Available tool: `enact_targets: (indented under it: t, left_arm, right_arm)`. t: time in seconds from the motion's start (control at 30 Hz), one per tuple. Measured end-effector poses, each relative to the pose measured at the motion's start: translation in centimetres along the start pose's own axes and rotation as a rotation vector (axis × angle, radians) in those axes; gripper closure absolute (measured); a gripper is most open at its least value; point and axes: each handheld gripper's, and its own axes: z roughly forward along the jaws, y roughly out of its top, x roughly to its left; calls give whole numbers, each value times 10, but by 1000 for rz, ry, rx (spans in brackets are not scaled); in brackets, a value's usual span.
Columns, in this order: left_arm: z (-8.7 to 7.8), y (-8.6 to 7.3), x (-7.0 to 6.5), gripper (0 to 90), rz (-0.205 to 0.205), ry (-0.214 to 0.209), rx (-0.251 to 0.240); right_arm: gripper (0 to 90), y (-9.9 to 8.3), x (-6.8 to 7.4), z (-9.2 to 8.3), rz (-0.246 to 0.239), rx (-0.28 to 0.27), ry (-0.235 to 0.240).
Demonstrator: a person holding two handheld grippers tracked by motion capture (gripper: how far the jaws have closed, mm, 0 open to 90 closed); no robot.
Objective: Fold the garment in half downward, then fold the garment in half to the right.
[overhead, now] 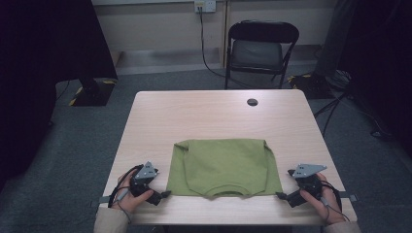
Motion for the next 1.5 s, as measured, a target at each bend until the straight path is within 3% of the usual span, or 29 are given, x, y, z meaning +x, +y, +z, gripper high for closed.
enact_targets:
  t: [0.37, 1.23, 1.43, 1.5]
  left_arm:
    - [-5, -5, 2, 0, -4, 4, -2]
    - [-6, -6, 3, 0, -30, 28, -1]
    - [-8, -6, 7, 0, -111, 2, -29]
    - [-9, -5, 8, 5, -117, 9, -21]
  right_arm:
    - [0, -9, -6, -9, 1, 0, 0]
    - [0, -8, -6, -8, 11, 1, -11]
    - [0, -4, -1, -6, 15, 13, -11]
    - [22, 0, 2, -6, 12, 23, -15]
